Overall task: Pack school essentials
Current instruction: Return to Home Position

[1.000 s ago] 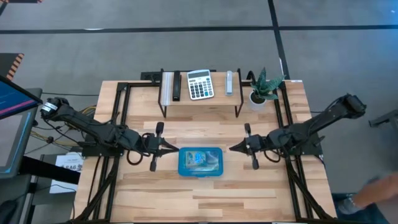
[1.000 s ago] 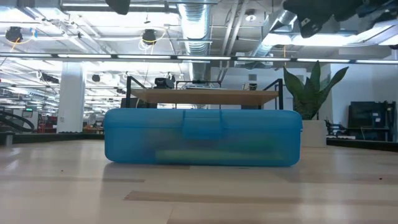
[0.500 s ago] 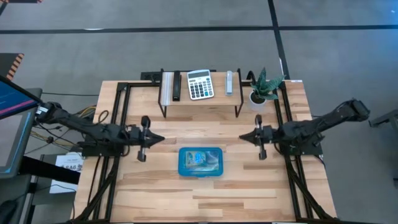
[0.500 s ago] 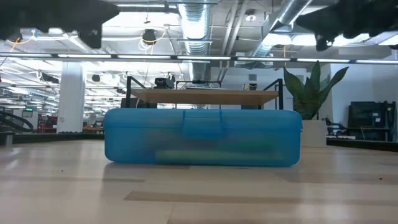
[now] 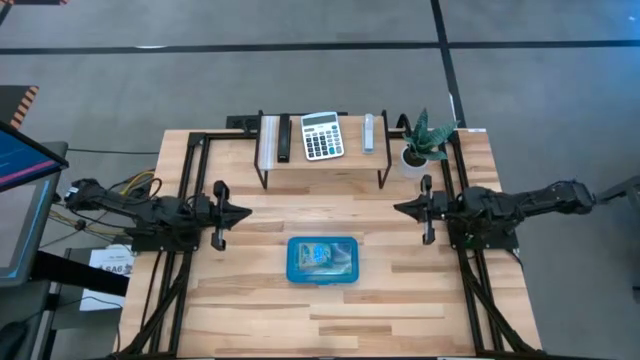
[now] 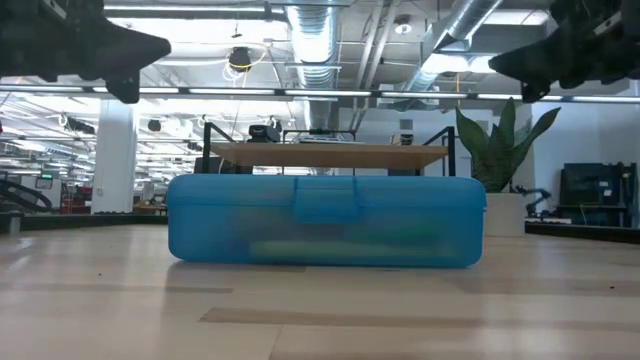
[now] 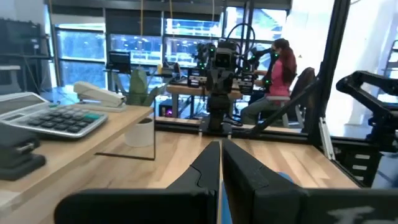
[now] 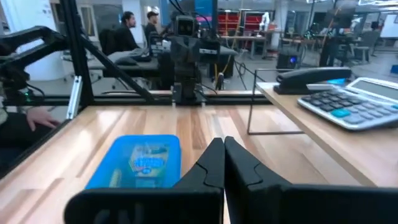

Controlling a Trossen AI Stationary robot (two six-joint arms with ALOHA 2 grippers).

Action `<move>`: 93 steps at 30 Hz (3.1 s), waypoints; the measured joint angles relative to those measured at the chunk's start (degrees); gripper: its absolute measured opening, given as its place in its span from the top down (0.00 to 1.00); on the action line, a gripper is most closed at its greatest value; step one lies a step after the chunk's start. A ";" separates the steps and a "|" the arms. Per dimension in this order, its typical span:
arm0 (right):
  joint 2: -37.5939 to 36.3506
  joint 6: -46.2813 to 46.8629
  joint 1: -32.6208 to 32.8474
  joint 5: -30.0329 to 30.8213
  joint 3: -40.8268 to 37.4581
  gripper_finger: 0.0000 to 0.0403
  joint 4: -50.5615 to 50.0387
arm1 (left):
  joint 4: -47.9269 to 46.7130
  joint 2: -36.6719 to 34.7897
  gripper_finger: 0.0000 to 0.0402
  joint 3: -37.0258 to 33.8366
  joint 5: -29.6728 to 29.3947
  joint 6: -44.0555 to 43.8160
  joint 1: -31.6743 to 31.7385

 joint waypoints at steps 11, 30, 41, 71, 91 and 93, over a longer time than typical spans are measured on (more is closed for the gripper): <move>-16.06 -2.60 -2.16 -0.25 -0.02 0.97 -13.56 | -15.30 -15.35 0.99 0.00 -0.05 3.21 0.66; -19.46 -0.10 -3.69 2.09 0.00 0.97 -26.19 | -17.88 -15.48 0.99 -1.68 6.69 3.12 1.03; -19.46 2.14 -3.69 6.75 0.00 0.97 -26.89 | -18.02 -15.48 0.99 -1.60 2.43 1.92 1.03; -19.28 1.97 -3.69 6.73 0.00 0.97 -27.07 | -18.15 -15.48 0.99 -1.53 2.48 -0.46 1.03; -19.28 2.00 -3.69 6.70 0.00 0.97 -27.07 | -18.20 -15.48 0.99 -1.51 2.47 -0.39 1.03; -19.27 2.00 -3.68 6.69 0.00 0.97 -27.07 | -18.20 -15.48 0.99 -1.51 2.47 -0.47 1.03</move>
